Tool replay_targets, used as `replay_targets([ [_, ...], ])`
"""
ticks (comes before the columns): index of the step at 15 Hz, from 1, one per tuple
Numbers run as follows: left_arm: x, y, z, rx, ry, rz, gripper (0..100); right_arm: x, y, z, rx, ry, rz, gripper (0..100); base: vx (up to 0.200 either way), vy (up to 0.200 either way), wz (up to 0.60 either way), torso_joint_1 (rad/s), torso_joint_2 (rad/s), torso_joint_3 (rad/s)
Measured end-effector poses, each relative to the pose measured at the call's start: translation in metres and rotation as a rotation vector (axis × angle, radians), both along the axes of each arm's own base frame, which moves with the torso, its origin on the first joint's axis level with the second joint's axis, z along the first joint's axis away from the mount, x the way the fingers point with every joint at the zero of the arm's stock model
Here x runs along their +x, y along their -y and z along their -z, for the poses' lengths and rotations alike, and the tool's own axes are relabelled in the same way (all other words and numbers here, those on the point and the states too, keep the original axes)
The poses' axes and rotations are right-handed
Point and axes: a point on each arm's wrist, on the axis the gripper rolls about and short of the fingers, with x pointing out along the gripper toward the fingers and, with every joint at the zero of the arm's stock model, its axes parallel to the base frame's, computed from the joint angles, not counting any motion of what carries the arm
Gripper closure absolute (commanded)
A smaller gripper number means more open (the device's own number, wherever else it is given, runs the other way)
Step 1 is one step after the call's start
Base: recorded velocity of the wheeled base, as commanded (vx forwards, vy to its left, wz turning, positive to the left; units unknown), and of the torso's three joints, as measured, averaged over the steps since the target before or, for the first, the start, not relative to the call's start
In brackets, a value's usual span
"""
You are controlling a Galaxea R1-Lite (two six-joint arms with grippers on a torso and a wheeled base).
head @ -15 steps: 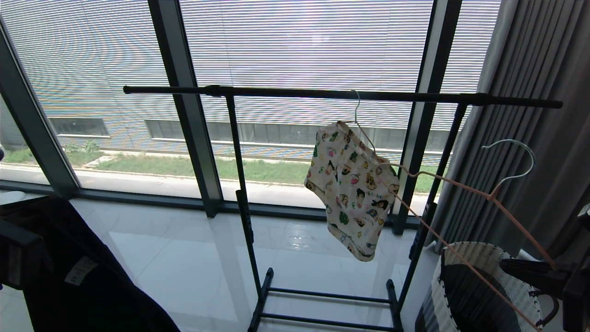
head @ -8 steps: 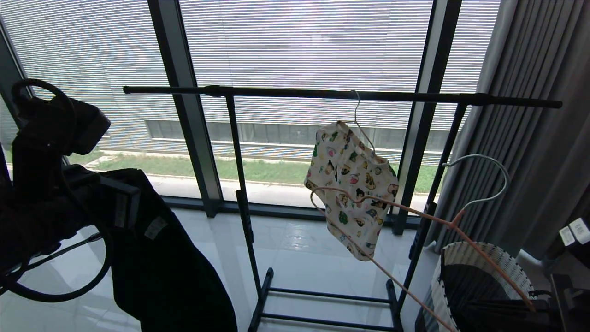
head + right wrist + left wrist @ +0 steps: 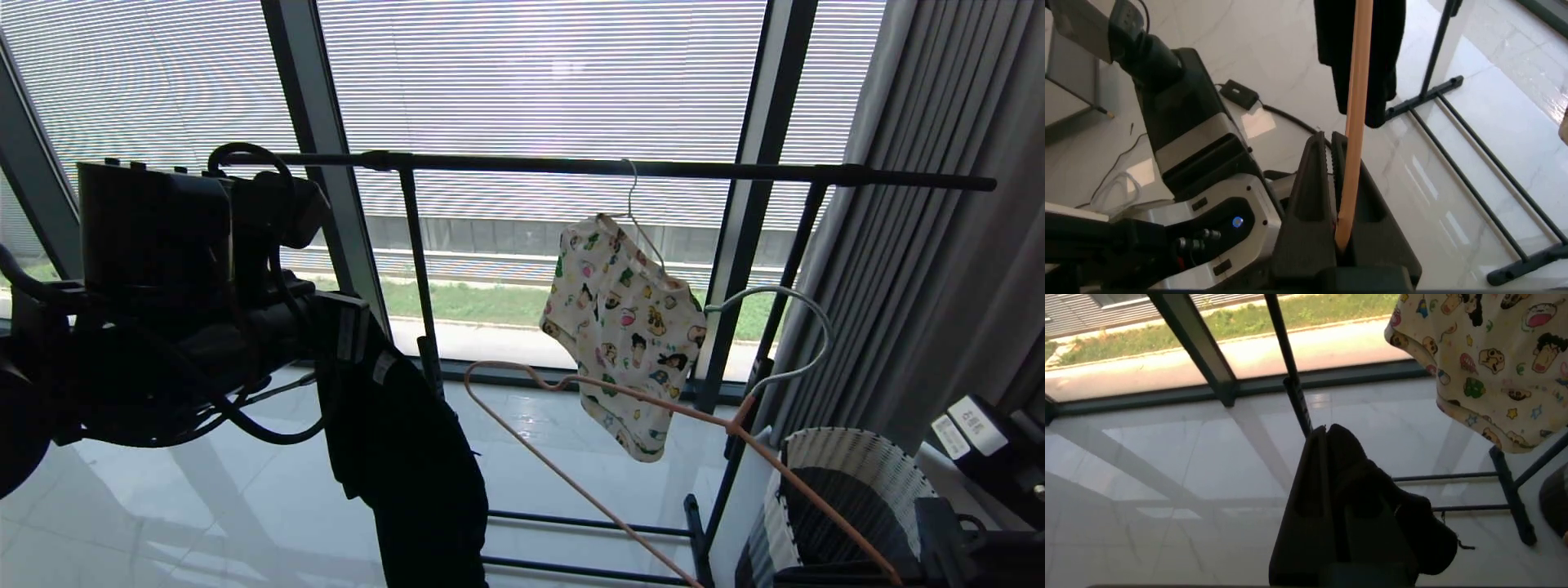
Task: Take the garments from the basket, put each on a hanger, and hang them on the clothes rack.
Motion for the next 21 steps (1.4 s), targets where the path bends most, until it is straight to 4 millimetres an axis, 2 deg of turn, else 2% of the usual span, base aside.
replay_targets([
  [4,0.008,0.008,0.01,0.019,-0.033,0.017,100,0.005,-0.023,-0.002,0.017,-0.012,-0.058,100,0.0,0.0,0.0,0.0,0.0,0.0],
  [7,0.008,0.017,0.009,0.01,-0.013,0.048,100,0.008,-0.031,-0.001,0.007,-0.024,-0.072,100,0.0,0.0,0.0,0.0,0.0,0.0],
  [12,-0.002,0.037,0.009,0.023,0.0,0.139,100,0.013,-0.04,0.001,0.019,-0.023,-0.081,100,0.0,0.0,0.0,0.0,0.0,0.0],
  [21,-0.003,0.038,0.004,0.017,0.035,0.141,100,0.02,-0.039,0.0,0.022,-0.022,-0.044,100,0.0,0.0,0.0,0.0,0.0,0.0],
])
